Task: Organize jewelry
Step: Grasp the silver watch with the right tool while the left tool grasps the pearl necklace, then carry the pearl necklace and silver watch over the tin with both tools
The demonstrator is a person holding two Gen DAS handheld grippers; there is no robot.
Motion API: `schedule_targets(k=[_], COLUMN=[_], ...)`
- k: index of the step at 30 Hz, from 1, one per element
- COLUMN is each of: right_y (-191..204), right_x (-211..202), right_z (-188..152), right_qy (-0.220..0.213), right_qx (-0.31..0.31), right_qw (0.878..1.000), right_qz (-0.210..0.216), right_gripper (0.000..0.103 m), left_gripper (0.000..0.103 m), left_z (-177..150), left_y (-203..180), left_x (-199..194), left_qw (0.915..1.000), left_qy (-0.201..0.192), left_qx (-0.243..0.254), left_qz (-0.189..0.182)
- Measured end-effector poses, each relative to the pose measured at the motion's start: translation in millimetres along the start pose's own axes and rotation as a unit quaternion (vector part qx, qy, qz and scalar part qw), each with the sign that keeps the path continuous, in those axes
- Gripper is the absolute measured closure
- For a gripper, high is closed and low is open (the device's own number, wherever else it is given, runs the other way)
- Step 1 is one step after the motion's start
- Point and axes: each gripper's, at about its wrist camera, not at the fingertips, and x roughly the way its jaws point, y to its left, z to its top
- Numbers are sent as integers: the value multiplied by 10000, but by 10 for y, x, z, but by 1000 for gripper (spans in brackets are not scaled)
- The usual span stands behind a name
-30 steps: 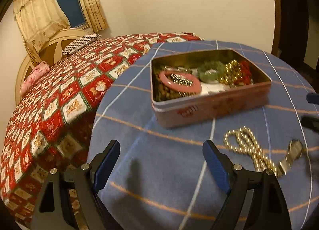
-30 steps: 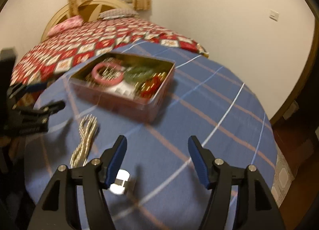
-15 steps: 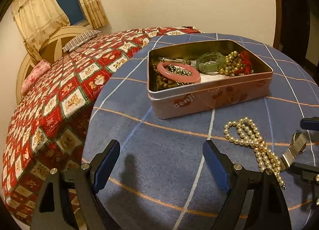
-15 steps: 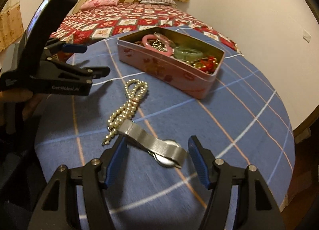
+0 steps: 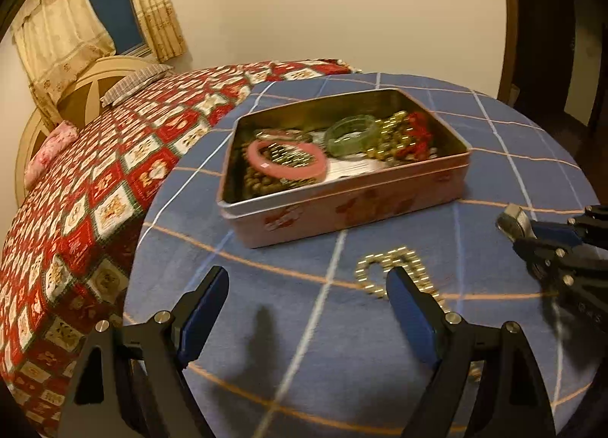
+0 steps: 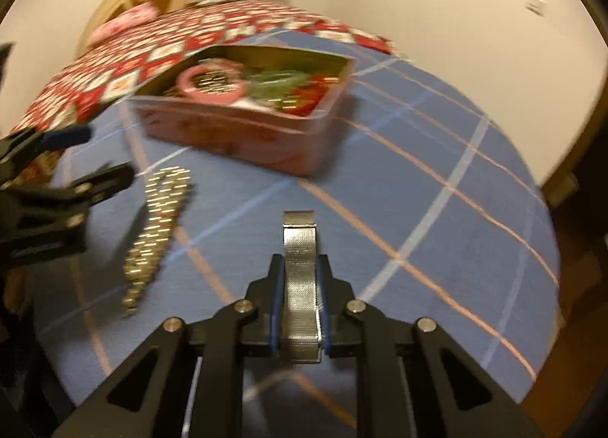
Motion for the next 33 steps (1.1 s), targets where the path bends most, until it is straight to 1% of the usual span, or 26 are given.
schedule_targets(k=[2,4,8,10,12,13,14,15,16,17,18,19,21,23,28,33], right_y=[-70,-105,-147,-148,-139,-137,-130,-124,-116,-103,-89,-75,-31,4,53,93], right_x=[-16,-35,-78,-93,-96,-104,-102,-104,-104,-101,-100,-92,-86,-88,-117,-225], right_z=[-21,-31,-81,-98,-100,-105,-103,-103,-100,-95,-90,-85,-72,-64,-51,-33], right_qy=[-32,-59,-137,-186,-215,-236,-249,-258,-265,-269,-265,-258,-267,-283,-384,-616], right_qx=[88,116,169,177,188,191,189,183,179,171,154,142,115,102,117,70], right_qw=[9998,9996,9994,9993,9993,9993,9993,9993,9993,9994,9994,9995,9995,9995,9992,9981], right_qz=[-162,-256,-284,-275,-243,-223,-206,-183,-168,-156,-135,-124,-82,-45,-27,-70], right_gripper=[85,85,85,85,85,85,85,85,85,85,85,85,85,85,85,86], left_gripper=[18,18,18,18,18,23,31,49,56,57,62,72,86,90,91,91], left_z=[27,40,34,7,3,-5,-19,-41,-64,-89,-101,-104,-121,-133,-149,-88], left_y=[-125,-236,-408,-433,-408,-373,-353,-335,-304,-277,-272,-272,-264,-250,-143,-41], left_x=[5,37,127,179,165,138,140,162,160,153,141,127,108,94,12,-149], left_qw=[9999,9997,9991,9989,9990,9992,9991,9983,9973,9967,9963,9958,9940,9932,9936,9968], left_qy=[52,111,235,322,296,245,266,367,389,406,414,419,430,435,322,-30], left_qx=[68,155,324,343,293,238,230,227,159,132,159,168,179,215,183,212], left_qz=[-124,-130,-119,-62,-137,-188,-252,-399,-606,-685,-732,-795,-986,-1059,-1065,-772])
